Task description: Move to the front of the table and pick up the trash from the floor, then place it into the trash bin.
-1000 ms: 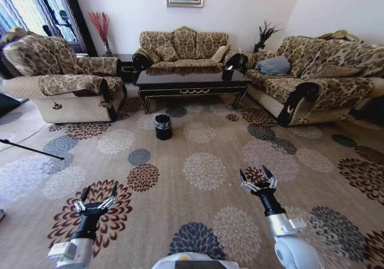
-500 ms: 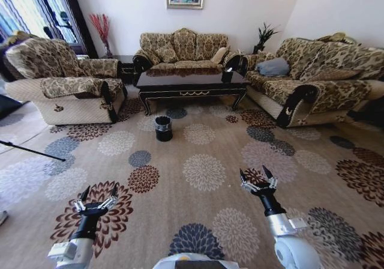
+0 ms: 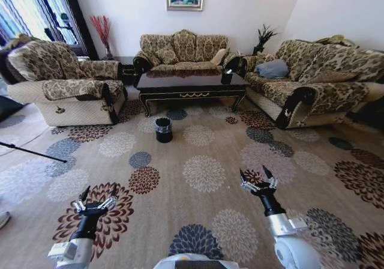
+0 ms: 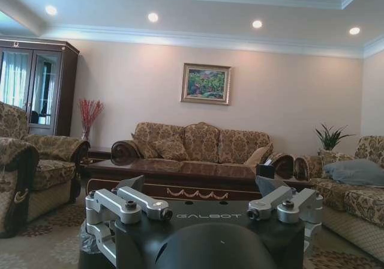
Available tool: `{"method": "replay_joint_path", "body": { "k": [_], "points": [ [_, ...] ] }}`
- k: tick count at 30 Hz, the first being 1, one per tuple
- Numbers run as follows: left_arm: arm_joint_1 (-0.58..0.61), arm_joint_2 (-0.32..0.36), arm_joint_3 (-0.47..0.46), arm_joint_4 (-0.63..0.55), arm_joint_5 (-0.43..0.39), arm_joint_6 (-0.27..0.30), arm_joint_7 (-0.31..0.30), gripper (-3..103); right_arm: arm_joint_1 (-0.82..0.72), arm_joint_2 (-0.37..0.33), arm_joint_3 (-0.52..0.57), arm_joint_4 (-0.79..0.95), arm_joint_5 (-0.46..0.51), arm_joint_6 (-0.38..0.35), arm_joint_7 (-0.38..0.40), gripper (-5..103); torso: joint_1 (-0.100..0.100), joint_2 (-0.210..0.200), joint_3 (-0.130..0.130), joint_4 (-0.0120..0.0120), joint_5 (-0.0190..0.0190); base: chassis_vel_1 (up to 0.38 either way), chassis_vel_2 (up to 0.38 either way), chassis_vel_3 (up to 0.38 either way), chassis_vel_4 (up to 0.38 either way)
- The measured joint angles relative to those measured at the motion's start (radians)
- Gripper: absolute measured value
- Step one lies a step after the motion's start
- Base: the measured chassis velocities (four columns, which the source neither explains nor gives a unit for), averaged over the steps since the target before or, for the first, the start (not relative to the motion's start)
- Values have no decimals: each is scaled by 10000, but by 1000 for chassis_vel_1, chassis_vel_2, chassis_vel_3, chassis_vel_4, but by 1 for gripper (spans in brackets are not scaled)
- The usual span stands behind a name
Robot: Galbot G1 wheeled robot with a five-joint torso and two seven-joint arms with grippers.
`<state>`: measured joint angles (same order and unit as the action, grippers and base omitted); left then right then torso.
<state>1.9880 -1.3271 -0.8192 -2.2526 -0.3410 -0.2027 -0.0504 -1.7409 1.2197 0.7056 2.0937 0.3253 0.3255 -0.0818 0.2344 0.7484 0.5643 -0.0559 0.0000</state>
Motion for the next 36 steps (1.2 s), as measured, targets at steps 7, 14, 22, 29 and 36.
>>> {"method": "replay_joint_path", "body": {
  "k": [7, 14, 22, 29, 36],
  "points": [
    [0, 0, 0, 0, 0, 1, 0, 100, 0, 0, 0, 0, 0, 0, 0, 100, 98, 242, 145, 0, 0, 0, 0, 0, 0],
    [0, 0, 0, 0, -1, 1, 0, 100, 0, 0, 0, 0, 0, 0, 0, 100, 228, 546, 319, 0, -1, 0, 0, 0, 0],
    [0, 0, 0, 0, 0, 0, 0, 100, 0, 0, 0, 0, 0, 0, 0, 100, 397, 919, 523, 0, 0, 0, 0, 0, 0],
    [0, 0, 0, 0, -1, 0, 0, 100, 0, 1, 0, 0, 0, 0, 0, 100, 529, 1239, 710, 0, 0, 0, 0, 0, 0],
    [0, 0, 0, 0, 0, 0, 0, 100, 0, 0, 0, 0, 0, 0, 0, 100, 673, 1572, 901, 0, 0, 0, 0, 0, 0]
  ]
}}
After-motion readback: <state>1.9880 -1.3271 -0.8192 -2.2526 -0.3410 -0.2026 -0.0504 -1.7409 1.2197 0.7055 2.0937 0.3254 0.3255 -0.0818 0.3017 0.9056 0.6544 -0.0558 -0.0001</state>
